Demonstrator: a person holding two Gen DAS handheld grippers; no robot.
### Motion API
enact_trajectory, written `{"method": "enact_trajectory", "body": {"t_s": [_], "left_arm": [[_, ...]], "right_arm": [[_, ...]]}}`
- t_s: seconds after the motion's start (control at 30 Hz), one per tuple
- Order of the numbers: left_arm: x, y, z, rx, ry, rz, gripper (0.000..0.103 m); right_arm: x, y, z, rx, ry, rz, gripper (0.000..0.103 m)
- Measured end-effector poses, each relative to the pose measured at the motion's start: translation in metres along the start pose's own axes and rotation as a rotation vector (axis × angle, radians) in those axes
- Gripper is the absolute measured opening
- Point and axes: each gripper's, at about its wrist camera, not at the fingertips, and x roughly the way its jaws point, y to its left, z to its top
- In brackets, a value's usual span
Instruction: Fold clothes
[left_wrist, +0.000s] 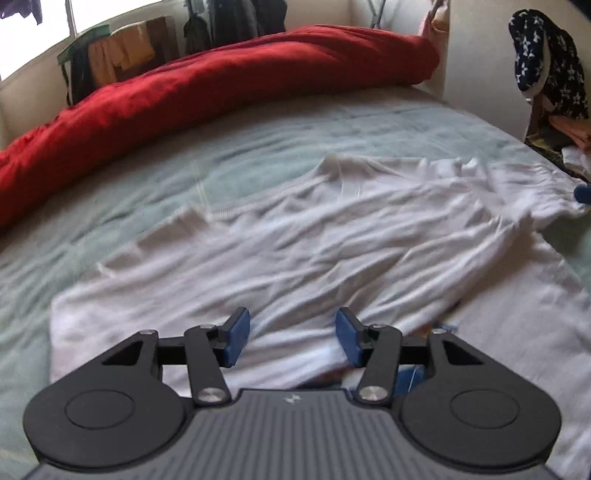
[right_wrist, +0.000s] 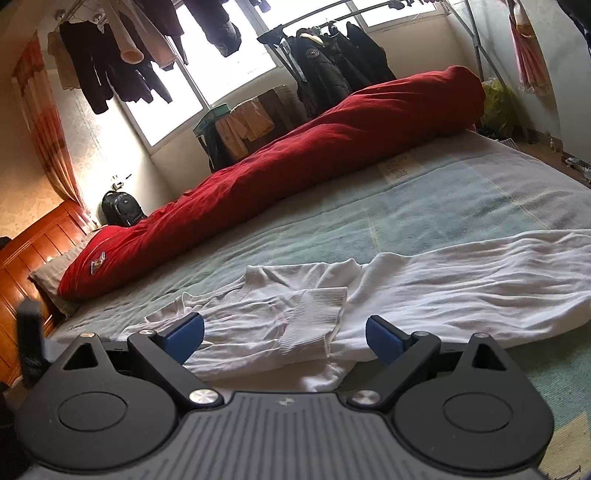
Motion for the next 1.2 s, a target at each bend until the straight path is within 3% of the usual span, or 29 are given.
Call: {"method": "enact_trajectory", "body": {"t_s": [0.17, 0.4, 0.5, 0.63, 0.87, 0.97, 1.2], "left_arm": [[-0.039, 0.009, -0.001, -0.040, 0.043, 0.029, 0.052], [-0.154, 0.015, -0.011, -0.005, -0.023, 0.067, 0.060], [-0.183, 0.010, -0.024, 0.018, -0.030, 0.069, 0.066], [-0.188, -0.007, -0.062, 0.037, -0.009, 0.033, 0.067], [-0.177, -0.053, -0.150, 0.075, -0.042, 0.012, 0.067], [-0.175, -0.065, -0.181, 0.065, -0.050, 0.013, 0.067], [-0.202, -0.068, -0.221, -0.037, -0.090, 0.000, 0.070]], "right_arm": [[-0.007, 0.009, 0.004, 0.003, -0.010, 0.009, 0.097], [-0.043, 0.087, -0.003, -0.174, -0.010, 0.148, 0.103], [-0.059, 0.120, -0.021, -0.271, 0.034, 0.149, 0.103], [-0.063, 0.140, -0.057, -0.325, 0.153, 0.109, 0.103], [-0.048, 0.151, -0.146, -0.440, 0.333, -0.069, 0.103], [-0.049, 0.146, -0.172, -0.466, 0.359, -0.109, 0.103], [-0.055, 0.139, -0.192, -0.506, 0.306, -0.127, 0.103]]}}
